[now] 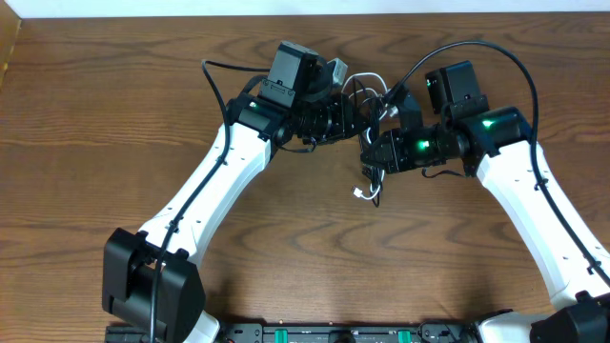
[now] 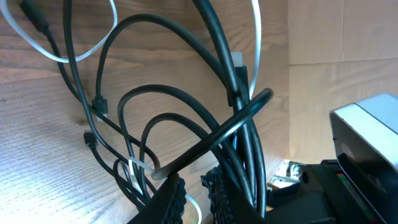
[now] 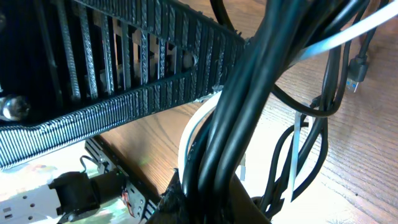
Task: Untangle cables
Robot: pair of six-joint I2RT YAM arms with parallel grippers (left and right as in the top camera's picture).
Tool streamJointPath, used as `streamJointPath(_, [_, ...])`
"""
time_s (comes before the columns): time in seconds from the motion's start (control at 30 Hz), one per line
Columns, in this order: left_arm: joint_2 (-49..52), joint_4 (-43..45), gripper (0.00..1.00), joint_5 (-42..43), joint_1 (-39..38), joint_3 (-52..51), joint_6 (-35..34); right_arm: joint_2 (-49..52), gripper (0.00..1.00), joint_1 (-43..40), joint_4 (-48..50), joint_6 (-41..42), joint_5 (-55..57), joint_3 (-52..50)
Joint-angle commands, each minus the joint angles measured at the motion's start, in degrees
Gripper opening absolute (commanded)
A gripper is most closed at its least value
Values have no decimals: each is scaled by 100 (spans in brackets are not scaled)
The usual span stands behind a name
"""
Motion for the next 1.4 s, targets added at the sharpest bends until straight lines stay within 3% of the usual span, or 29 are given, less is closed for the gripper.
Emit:
streamJointPath(0.0, [-4,66,19,570,-35,4,109,-35,2,-24,11,0,-136,140])
streamJointPath(1.37, [-2,70,19,754,-35,4,149,-35,2,-24,-7,-2,-136,140])
